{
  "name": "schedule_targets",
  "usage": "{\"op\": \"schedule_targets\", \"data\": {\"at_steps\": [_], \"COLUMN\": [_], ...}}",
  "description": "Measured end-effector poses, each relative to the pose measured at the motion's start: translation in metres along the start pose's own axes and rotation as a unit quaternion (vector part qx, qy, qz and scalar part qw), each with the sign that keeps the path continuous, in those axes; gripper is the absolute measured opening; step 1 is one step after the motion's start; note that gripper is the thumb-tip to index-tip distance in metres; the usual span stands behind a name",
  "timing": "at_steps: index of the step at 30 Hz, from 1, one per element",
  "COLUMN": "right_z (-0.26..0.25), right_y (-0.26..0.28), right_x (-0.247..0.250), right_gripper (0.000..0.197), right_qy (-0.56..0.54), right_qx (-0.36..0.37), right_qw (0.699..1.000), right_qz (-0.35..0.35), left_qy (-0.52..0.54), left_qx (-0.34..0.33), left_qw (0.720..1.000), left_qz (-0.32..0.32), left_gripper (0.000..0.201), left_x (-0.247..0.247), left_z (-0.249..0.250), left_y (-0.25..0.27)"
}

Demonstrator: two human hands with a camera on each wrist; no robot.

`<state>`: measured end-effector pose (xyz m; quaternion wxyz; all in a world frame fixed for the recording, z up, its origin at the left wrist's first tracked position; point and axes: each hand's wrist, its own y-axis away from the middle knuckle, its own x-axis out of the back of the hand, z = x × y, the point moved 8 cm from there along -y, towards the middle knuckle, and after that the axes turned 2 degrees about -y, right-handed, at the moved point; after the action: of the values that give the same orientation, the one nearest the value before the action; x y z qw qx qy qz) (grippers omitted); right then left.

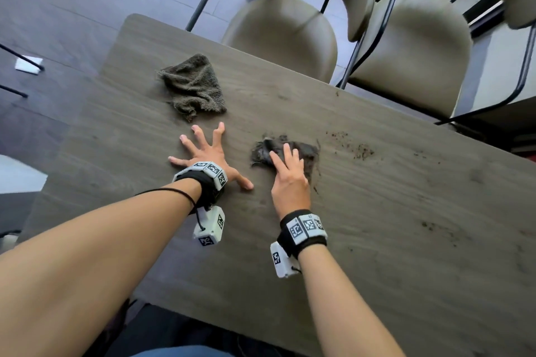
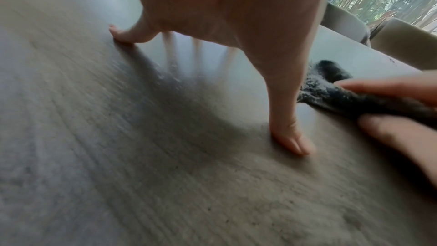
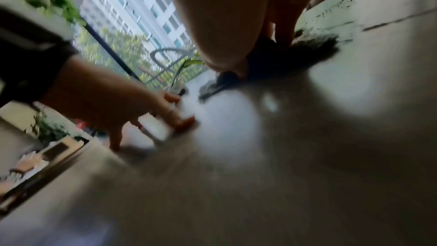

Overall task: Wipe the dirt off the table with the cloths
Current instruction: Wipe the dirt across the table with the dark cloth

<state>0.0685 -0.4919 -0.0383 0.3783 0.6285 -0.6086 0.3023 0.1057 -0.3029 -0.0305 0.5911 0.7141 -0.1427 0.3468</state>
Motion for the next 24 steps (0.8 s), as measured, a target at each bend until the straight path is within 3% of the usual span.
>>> {"op": "schedule_targets", "data": {"at_steps": [8,15,21,24], "right_z": [0.037,0.065,0.085,0.096], "right_y": [-0.029,-0.103,-0.185,-0.212], "right_x": [0.031,0.061,0.087,0.102], "right_gripper": [0.065,0.065,0.059,0.055], "right_qy": [0.026,0.055,0.069,0.04], "right_qx": [-0.031,-0.077,-0.067,-0.115], "right_qw": [0.999,0.995,0.994,0.992], "right_qz": [0.005,0.032,0.051,0.036], "left_qy": [-0.001,-0.003,0.0,0.005], "left_qx": [0.006,0.008,0.012,0.014], "left_qw": [0.999,0.999,0.999,0.999], "left_qz": [-0.033,-0.033,-0.036,-0.035], "left_gripper": [0.175,0.176,0.176,0.176], "left_x": [0.004,0.004,0.0,-0.002], "left_z": [0.004,0.005,0.005,0.003], "left_y": [-0.001,-0.005,-0.01,-0.011]}}
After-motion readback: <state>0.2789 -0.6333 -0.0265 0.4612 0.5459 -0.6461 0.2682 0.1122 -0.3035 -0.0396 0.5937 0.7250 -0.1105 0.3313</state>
